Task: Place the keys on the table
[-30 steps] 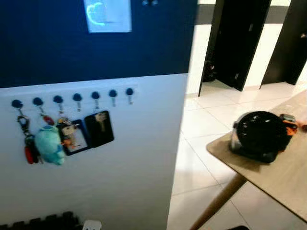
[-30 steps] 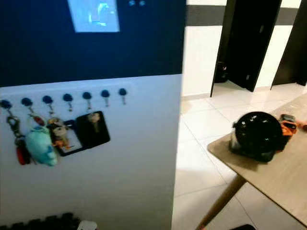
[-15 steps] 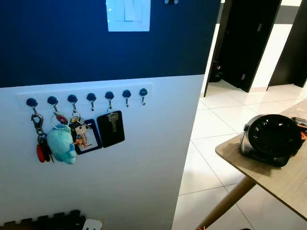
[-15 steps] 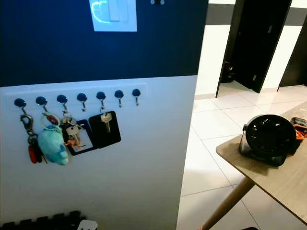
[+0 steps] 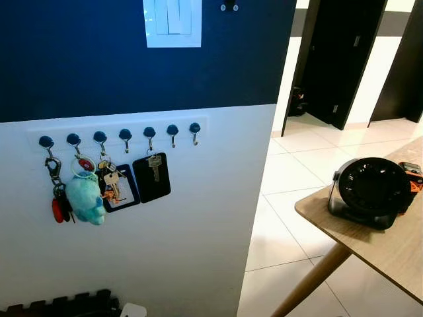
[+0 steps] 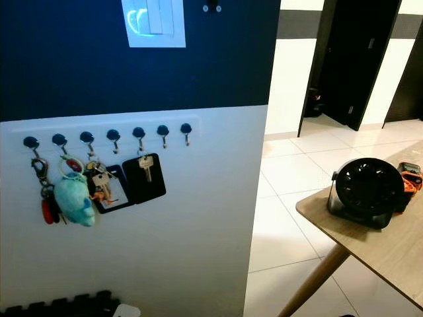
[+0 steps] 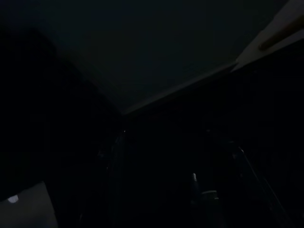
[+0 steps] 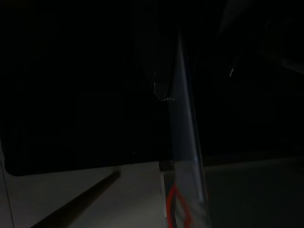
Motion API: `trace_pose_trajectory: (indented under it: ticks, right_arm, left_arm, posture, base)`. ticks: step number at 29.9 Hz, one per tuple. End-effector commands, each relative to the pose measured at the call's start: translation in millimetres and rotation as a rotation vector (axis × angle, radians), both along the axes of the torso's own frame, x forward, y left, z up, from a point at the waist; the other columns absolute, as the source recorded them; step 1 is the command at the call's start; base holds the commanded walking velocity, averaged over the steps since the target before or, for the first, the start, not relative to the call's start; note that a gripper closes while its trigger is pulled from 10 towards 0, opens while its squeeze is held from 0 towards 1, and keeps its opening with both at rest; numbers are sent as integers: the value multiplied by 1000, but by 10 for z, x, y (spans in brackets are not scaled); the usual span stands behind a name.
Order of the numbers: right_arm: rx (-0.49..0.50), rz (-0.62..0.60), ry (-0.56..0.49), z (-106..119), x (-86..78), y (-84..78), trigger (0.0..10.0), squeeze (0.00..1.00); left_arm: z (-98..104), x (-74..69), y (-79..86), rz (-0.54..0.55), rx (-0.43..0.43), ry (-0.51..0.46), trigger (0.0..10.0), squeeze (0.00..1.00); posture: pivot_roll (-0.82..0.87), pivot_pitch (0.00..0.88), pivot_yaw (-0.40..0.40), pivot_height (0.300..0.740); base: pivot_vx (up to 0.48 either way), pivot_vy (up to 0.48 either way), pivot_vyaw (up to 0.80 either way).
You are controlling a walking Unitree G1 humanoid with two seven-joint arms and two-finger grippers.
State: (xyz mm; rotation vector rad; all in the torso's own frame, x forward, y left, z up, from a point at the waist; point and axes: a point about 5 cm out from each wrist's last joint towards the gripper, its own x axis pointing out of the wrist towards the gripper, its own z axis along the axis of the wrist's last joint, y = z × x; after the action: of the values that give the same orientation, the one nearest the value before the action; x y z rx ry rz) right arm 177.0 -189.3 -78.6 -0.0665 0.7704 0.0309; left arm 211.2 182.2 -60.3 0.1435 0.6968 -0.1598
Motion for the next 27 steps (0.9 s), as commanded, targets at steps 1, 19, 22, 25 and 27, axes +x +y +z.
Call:
trace_pose_trajectory:
  ticks: [1, 19, 22, 25, 27]
  right_arm:
    - [3, -9, 24, -34, -61, 6, 10000, 0]
    - [-6, -11, 52, -55, -100, -27, 10000, 0]
    - [-7, -8, 51, -54, -100, -28, 10000, 0]
    - [-7, -8, 52, -54, -100, -31, 10000, 0]
    - [-7, -7, 48, -49, -90, -29, 10000, 0]
  left_arm:
    - [-22, -50, 23, -18, 16, 7, 10000, 0]
    - [-31, -90, 15, 35, -65, -6, 10000, 0]
    - [-28, -86, 8, 31, -66, -9, 10000, 0]
    - [-25, -81, 5, 34, -68, -13, 10000, 0]
    - [-21, -76, 0, 32, -70, -16, 10000, 0]
  posture:
    - [36, 24, 19, 740]
    - [36, 26, 10, 740]
    - [36, 28, 9, 740]
    - [36, 27, 9, 740]
    - [35, 28, 10, 740]
  base:
    - [0, 0, 0]
    - [0, 0, -372]
    - [0, 0, -800]
    - [0, 0, -800]
    - [0, 0, -800]
